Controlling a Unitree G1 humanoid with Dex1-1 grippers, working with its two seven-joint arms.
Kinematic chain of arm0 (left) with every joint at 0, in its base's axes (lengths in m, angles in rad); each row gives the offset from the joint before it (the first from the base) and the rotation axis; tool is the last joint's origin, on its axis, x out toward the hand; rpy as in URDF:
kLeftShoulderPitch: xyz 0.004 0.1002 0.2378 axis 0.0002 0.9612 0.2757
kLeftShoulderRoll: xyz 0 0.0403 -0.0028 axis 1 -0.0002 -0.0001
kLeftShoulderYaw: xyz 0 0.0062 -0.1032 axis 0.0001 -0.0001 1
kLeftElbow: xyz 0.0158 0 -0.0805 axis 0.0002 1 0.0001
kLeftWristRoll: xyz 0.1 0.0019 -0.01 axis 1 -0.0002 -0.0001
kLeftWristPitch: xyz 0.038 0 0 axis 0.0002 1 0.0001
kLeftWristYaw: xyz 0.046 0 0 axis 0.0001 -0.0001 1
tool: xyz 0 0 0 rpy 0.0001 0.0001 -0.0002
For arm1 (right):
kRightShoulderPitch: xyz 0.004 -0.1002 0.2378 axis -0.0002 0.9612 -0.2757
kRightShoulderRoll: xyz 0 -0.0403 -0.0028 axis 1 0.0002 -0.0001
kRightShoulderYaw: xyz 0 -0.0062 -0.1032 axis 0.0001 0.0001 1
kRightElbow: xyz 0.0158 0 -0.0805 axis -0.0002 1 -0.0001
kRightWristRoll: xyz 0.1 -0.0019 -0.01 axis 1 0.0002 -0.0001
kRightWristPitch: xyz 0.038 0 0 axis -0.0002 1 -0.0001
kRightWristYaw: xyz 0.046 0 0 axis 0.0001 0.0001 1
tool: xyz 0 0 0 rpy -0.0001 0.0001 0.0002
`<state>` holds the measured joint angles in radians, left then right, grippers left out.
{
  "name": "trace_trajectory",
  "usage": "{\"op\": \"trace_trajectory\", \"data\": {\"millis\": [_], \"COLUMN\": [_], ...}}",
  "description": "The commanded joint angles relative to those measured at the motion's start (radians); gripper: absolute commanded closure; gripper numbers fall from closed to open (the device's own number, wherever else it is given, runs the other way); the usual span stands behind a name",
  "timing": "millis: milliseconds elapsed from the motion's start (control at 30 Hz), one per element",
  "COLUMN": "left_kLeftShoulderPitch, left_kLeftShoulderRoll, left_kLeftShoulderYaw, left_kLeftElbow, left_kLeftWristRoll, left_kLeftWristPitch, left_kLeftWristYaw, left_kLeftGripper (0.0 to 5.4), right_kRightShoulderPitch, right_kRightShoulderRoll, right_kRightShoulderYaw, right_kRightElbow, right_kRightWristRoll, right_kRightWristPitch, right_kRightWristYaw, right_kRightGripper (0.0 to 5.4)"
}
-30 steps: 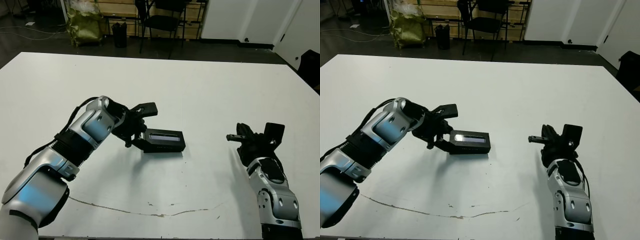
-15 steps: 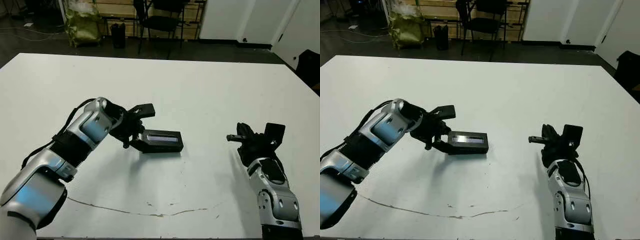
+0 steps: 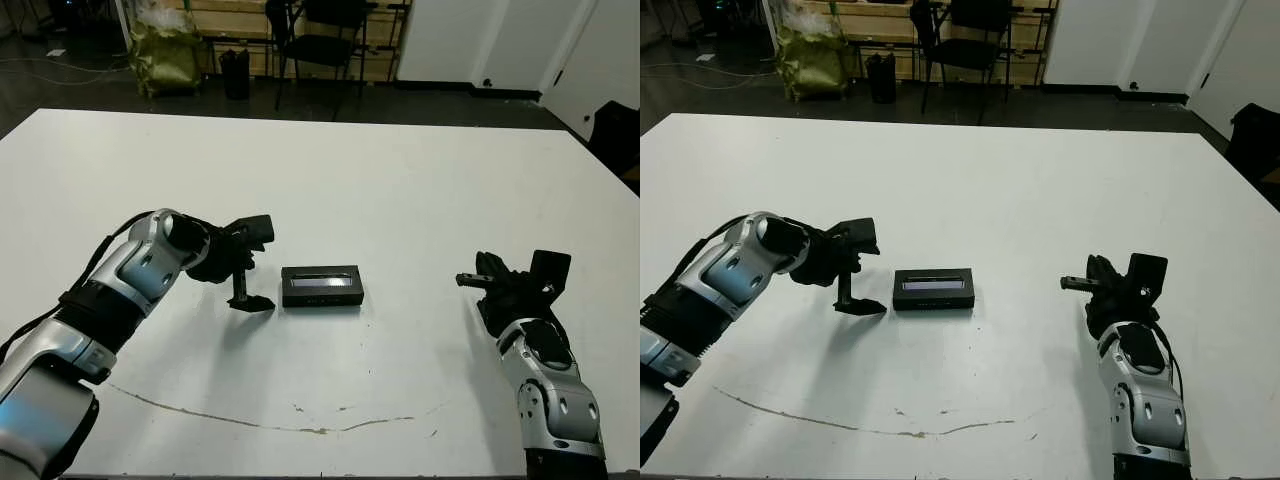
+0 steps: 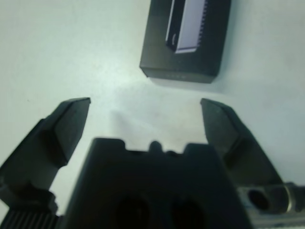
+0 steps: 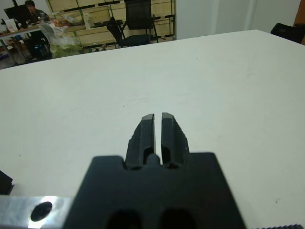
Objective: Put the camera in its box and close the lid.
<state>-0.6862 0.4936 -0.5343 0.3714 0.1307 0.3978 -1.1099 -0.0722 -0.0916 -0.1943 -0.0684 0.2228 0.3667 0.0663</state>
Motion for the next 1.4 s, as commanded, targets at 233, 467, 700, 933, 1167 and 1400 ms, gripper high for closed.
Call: {"op": "trace_trajectory", "data": {"millis": [233,467,700,933,1167,1400], "left_kLeftShoulderPitch": [0.125,0.168,0.326,0.403,0.460,0.547], "left_kLeftShoulderRoll": [0.067,0.094,-0.166,-0.408,-0.518,-0.621], "left_kLeftShoulderYaw": [0.067,0.410,0.719,0.771,0.684,0.641], "left_kLeftElbow": [-0.012,-0.088,-0.328,-0.344,-0.239,-0.161], "left_kLeftWristRoll": [-0.015,-0.235,-0.430,-0.540,-0.387,-0.280], "left_kLeftWristPitch": [0.052,0.094,0.084,-0.151,-0.445,-0.647], "left_kLeftWristYaw": [0.023,0.106,0.509,0.667,0.788,0.961], "left_kLeftGripper": [0.02,0.02,0.45,2.15,3.85,5.37], "right_kRightShoulderPitch": [-0.006,-0.011,-0.004,-0.002,-0.071,-0.076], "right_kRightShoulderRoll": [-0.001,0.003,0.005,-0.006,0.007,0.016], "right_kRightShoulderYaw": [-0.006,-0.003,0.021,0.051,0.079,0.108], "right_kRightElbow": [0.015,0.030,0.004,-0.135,-0.055,0.081], "right_kRightWristRoll": [0.009,0.014,0.005,0.040,0.094,0.066], "right_kRightWristPitch": [0.017,-0.014,-0.034,0.050,0.057,-0.073], "right_kRightWristYaw": [-0.008,0.005,0.008,0.034,0.115,0.174], "right_kRightGripper": [5.40,5.40,5.40,5.40,5.40,5.40]}}
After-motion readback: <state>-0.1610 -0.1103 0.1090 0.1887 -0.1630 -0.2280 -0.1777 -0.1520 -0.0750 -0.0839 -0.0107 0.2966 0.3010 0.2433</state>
